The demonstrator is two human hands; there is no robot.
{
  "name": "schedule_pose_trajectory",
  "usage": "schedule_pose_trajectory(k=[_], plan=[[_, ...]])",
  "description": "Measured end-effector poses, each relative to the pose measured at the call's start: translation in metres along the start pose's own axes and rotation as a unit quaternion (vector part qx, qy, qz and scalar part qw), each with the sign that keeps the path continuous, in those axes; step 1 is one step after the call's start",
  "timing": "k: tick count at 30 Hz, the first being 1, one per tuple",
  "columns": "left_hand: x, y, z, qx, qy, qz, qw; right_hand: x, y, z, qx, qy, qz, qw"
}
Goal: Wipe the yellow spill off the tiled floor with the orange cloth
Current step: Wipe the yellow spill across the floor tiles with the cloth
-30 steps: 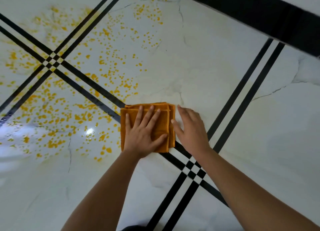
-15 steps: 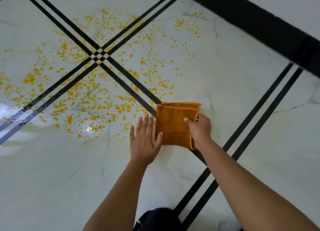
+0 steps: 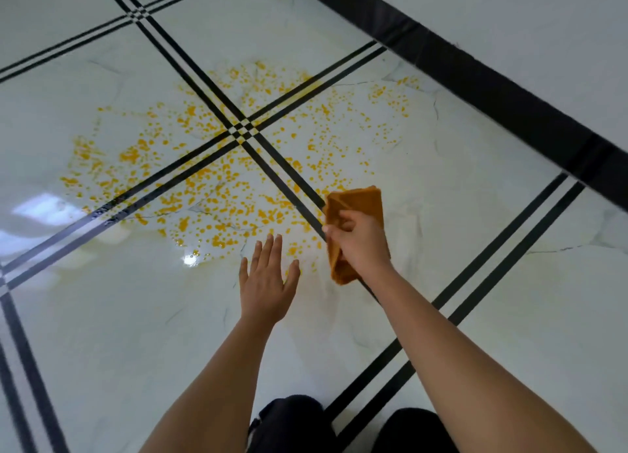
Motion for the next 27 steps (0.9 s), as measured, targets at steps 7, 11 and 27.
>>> schedule_pose_trajectory(k=[7,11,27], plan=[[0.017,-0.036,0.017,-0.055,-0.043,-0.042,0.997,0.04,0.051,-0.006,-0.004,-0.018,0.118,0.993],[0.032,-0.052,0.009,-0.067,-0.049,-0.046,0.996,0.067,0.074,-0.035,-0.026,-0.043,0.271,0.961],[0.012,-0.176,-0.035,-0.123,0.044,-0.097,0.987,0.208,0.053,-0.033,-0.204,0.081,0.381,0.898]])
Point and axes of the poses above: each hand's wrist, its own z-axis away from the middle knuckle, its own x-axis out of the palm, y = z × x, the point moved 1 cm from there along -z, towards the middle knuckle, and after that the axes turned 14 degrees about y, right-handed, at the moved point
